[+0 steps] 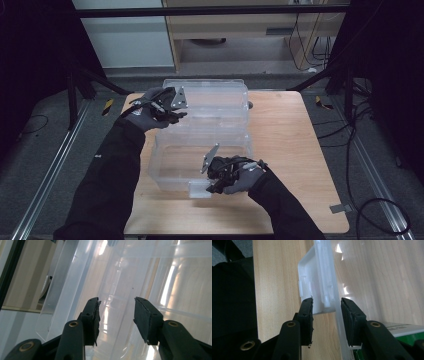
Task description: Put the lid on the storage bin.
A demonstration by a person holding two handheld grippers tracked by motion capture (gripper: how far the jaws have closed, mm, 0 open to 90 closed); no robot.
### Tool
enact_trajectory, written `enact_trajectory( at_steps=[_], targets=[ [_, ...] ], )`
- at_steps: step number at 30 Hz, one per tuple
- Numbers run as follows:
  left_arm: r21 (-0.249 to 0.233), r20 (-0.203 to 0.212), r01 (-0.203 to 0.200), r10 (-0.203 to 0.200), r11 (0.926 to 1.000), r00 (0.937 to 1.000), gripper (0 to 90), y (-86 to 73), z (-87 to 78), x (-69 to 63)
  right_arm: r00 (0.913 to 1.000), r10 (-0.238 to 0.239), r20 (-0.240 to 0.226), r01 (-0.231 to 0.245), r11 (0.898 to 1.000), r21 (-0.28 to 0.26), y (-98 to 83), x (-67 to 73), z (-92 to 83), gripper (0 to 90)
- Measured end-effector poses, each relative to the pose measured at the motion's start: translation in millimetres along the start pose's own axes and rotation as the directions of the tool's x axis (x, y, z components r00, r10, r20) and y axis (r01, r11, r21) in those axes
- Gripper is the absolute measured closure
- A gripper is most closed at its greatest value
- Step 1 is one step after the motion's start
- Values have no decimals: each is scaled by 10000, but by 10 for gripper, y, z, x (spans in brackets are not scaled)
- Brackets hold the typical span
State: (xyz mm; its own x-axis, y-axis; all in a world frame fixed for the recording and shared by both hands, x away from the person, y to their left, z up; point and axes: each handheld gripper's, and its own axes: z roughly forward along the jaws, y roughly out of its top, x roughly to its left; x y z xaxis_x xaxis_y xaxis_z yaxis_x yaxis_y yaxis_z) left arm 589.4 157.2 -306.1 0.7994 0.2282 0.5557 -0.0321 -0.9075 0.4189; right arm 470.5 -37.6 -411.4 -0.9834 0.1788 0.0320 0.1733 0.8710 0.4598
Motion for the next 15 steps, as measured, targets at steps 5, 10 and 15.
enact_trajectory(
  at_steps=[5,10,15],
  targets=[
    [306,74,-342,340,9989,9994,594,3,80,-43,10000,21,9,-21,10000,11,1,0,1,636],
    [301,221,-509,503,9982,9985,634,26,125,-68,10000,17,16,-17,10000,11,1,2,1,635],
    [506,179,-814,806,9954,9966,691,36,181,-99,10000,37,40,-37,10000,-2,1,6,2,635]
  ],
)
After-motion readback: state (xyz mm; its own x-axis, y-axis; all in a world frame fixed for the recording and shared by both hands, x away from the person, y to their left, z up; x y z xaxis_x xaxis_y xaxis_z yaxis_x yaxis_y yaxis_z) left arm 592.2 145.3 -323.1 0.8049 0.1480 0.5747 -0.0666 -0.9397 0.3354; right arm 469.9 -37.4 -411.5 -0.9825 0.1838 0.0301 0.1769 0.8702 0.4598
